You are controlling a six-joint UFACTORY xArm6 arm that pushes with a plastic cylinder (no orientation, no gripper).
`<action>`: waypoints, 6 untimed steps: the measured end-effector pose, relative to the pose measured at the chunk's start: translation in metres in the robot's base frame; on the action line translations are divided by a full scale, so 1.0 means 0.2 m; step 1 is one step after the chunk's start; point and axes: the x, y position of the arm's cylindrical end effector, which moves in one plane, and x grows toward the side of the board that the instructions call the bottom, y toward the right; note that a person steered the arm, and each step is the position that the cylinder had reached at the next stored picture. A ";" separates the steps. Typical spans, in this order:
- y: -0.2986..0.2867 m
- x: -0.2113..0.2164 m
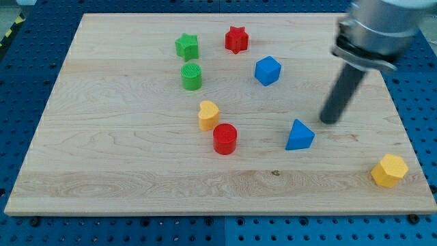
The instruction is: Move your arm towards the triangle
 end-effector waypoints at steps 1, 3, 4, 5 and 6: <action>-0.42 -0.05; -0.66 0.10; -0.57 0.11; -0.41 0.15; -0.29 0.18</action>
